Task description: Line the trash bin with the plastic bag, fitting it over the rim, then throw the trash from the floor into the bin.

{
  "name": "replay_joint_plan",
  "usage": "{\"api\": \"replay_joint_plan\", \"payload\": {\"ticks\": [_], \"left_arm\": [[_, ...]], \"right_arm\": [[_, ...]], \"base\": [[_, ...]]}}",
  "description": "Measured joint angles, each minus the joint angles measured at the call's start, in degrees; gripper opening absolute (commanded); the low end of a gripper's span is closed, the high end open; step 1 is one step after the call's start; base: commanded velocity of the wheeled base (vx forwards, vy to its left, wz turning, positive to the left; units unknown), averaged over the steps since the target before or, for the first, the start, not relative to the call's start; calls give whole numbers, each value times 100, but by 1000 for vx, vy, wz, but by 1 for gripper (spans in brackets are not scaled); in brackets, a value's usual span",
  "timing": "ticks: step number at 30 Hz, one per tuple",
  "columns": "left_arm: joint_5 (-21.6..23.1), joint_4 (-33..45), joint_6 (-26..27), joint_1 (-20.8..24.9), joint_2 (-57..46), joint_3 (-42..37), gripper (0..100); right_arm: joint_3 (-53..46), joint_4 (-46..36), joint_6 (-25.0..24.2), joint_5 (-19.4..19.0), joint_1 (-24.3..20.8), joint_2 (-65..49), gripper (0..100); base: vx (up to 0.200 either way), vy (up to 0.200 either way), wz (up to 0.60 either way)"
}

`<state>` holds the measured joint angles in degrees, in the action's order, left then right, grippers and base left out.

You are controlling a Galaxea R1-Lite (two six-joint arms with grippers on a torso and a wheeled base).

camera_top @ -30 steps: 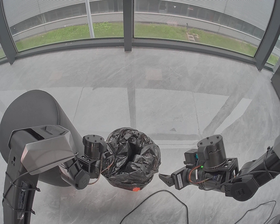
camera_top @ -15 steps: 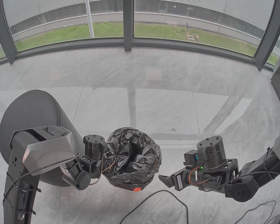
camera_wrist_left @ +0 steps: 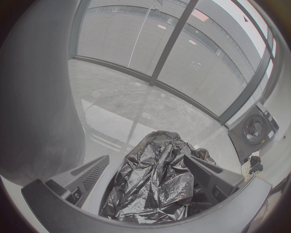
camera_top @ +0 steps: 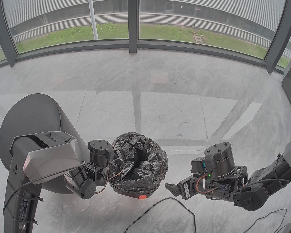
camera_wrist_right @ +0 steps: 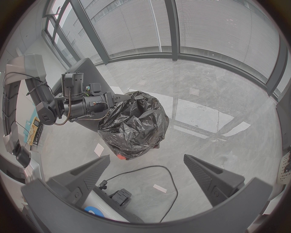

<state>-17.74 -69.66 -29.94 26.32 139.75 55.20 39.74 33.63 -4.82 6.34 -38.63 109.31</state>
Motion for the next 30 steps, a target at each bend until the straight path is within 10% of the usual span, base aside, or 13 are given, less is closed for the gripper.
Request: {"api": "replay_joint_plan", "payload": {"ticks": [30], "left_arm": [[600,-156,1007,5,-52,-178,100]], "right_arm": [[-48,2,-2,4,-20,2,100]], "base": [[0,0,0]]}}
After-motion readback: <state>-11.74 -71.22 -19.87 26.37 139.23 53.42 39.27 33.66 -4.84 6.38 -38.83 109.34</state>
